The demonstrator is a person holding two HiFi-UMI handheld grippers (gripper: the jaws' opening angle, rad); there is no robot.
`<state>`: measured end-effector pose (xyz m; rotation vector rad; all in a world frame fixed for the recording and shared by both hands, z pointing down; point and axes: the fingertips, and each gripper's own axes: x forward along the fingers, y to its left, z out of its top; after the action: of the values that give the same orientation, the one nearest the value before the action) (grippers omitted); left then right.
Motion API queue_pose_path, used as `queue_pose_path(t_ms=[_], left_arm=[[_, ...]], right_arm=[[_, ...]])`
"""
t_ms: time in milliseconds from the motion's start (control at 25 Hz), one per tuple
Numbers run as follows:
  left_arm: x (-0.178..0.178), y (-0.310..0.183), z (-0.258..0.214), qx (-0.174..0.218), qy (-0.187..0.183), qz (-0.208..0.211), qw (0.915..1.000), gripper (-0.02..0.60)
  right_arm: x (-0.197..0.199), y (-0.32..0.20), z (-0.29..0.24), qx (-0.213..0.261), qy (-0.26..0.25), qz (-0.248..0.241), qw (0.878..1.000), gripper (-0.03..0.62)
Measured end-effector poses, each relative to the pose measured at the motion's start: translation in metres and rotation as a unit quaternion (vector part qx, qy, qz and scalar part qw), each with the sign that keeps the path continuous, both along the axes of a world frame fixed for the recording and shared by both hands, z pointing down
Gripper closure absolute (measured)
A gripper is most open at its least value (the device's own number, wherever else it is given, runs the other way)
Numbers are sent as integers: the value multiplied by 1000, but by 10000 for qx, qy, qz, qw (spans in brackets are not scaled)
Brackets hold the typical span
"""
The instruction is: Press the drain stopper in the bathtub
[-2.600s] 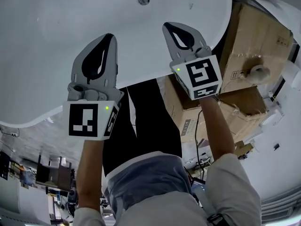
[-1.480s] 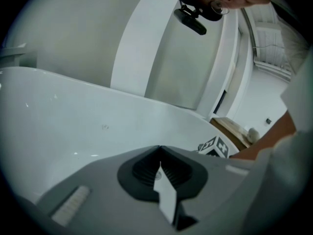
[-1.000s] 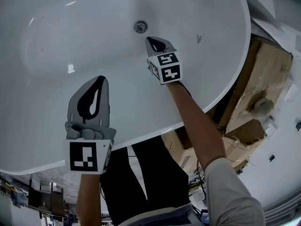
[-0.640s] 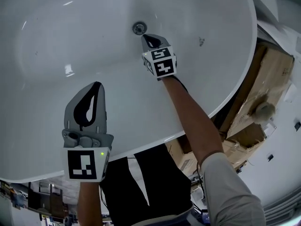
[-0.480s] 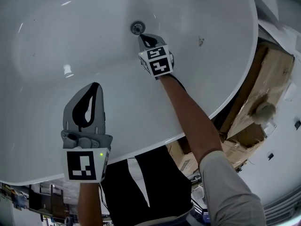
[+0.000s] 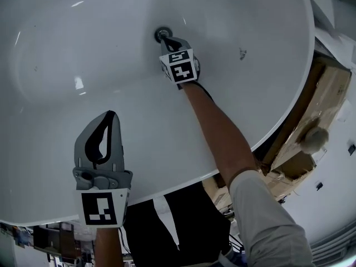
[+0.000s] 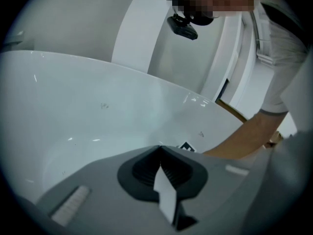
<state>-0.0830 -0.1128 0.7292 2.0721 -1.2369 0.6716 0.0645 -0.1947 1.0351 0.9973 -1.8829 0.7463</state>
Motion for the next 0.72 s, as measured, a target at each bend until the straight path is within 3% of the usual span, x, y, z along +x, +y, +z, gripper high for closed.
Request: queue_pose_path(t_ms=[520,720], left_arm=[[1,15,23,-79,50,149,9998,581],[3,14,30,-127,177,210,9995,581]], right_arm=[[5,-10,43,-246,280,345,9987,604],[5,-10,45,-249,235,270,9990,606]])
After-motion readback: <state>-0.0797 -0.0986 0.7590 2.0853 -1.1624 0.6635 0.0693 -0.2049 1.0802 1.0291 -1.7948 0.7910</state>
